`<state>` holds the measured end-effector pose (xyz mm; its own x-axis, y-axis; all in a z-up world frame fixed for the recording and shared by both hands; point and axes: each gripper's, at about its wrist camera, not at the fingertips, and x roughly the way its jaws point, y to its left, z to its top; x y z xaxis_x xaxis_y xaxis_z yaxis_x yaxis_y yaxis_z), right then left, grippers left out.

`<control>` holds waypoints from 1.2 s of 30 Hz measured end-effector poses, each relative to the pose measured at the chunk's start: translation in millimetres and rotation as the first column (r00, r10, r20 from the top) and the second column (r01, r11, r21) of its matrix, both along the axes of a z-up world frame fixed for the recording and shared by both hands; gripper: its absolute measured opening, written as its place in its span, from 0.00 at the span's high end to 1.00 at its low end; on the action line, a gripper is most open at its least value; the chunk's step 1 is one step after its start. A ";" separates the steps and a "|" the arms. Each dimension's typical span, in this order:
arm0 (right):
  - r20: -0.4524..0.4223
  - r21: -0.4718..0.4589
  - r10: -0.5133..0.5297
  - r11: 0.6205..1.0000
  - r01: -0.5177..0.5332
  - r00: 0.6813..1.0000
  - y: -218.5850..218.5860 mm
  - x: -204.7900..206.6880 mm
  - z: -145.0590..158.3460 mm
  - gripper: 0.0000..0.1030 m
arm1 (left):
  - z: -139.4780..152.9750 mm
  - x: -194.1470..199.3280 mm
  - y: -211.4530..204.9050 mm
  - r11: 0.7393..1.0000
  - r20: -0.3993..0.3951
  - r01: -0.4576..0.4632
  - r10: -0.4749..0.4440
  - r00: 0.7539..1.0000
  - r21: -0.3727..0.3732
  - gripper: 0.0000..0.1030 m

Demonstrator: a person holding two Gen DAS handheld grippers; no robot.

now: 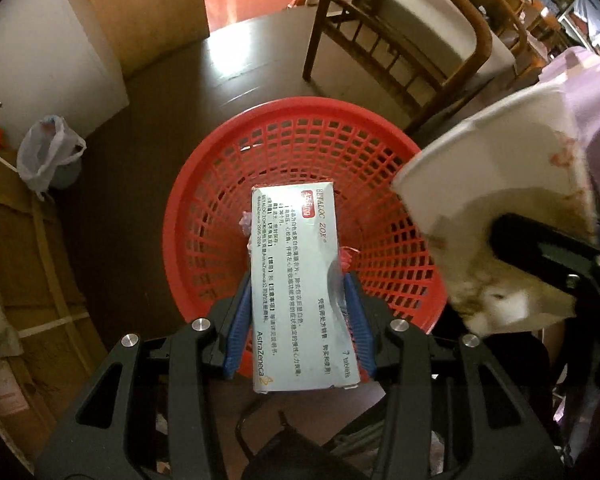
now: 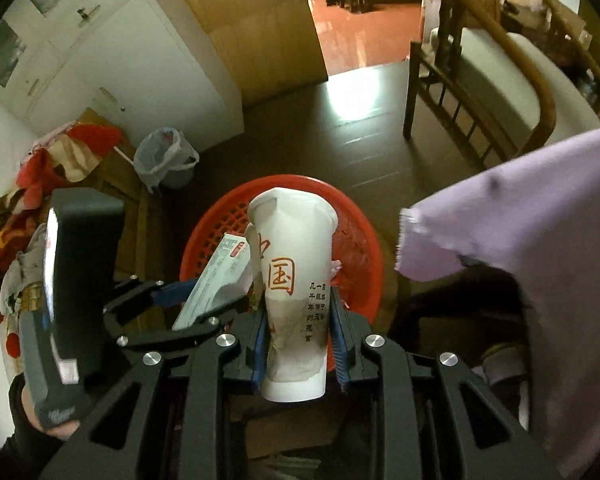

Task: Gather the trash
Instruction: 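Open both tools to drop the box and cup into the basket, then move both open tools back over the table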

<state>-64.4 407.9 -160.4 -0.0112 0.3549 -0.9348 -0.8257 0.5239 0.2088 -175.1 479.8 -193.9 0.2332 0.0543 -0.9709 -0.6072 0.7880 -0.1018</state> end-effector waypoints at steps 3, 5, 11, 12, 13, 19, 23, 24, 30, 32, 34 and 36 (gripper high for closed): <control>0.011 0.004 -0.011 1.000 0.011 1.000 0.9 7.0 -1.6 0.65 | -0.2 2.2 0.0 1.000 -0.007 -0.002 0.002 1.000 0.013 0.50; 0.001 0.019 -0.016 1.000 0.016 1.000 -4.7 7.2 1.7 0.63 | 2.6 1.6 -0.4 1.000 -0.007 -0.010 0.010 1.000 0.021 0.42; -0.011 0.058 -0.061 0.996 0.062 0.998 -28.6 11.0 22.6 0.61 | 14.2 -2.2 -0.6 0.999 0.020 -0.037 0.037 0.999 0.035 0.36; -0.003 0.068 -0.066 0.995 0.066 0.998 -35.3 10.5 29.9 0.61 | 19.6 -3.6 -2.6 0.999 0.029 -0.039 0.038 0.999 0.039 0.36; 0.007 0.084 -0.068 0.994 0.067 0.998 -43.3 9.3 39.5 0.61 | 24.4 -3.4 -5.1 0.998 0.037 -0.038 0.037 0.999 0.045 0.36; 0.116 0.190 -0.128 0.976 0.105 0.985 -108.7 6.5 103.9 0.51 | 64.2 4.4 -32.9 0.995 0.105 0.022 -0.032 0.994 0.102 0.35; 0.170 0.234 -0.235 0.953 0.192 0.957 -165.9 16.2 137.9 0.51 | 102.3 13.5 -62.8 0.984 0.177 0.080 -0.109 0.978 0.161 0.30; 0.188 0.244 -0.272 0.944 0.223 0.944 -183.8 19.1 146.2 0.50 | 113.5 17.2 -72.4 0.979 0.197 0.100 -0.135 0.971 0.177 0.28; 0.296 0.278 -0.509 0.855 0.437 0.808 -294.9 39.5 176.9 0.35 | 160.1 49.2 -136.7 0.943 0.277 0.240 -0.300 0.913 0.230 0.23; 0.308 0.280 -0.589 0.806 0.521 0.747 -339.9 47.1 181.2 0.33 | 168.5 62.6 -160.4 0.926 0.288 0.288 -0.353 0.890 0.244 0.22; 0.314 0.274 -0.652 0.758 0.591 0.690 -377.4 52.5 180.6 0.32 | 173.8 79.6 -188.4 0.903 0.293 0.346 -0.413 0.862 0.253 0.21; 0.315 0.271 -0.719 0.694 0.667 0.620 -421.2 57.5 178.9 0.30 | 177.3 99.1 -220.8 0.875 0.294 0.410 -0.475 0.829 0.257 0.21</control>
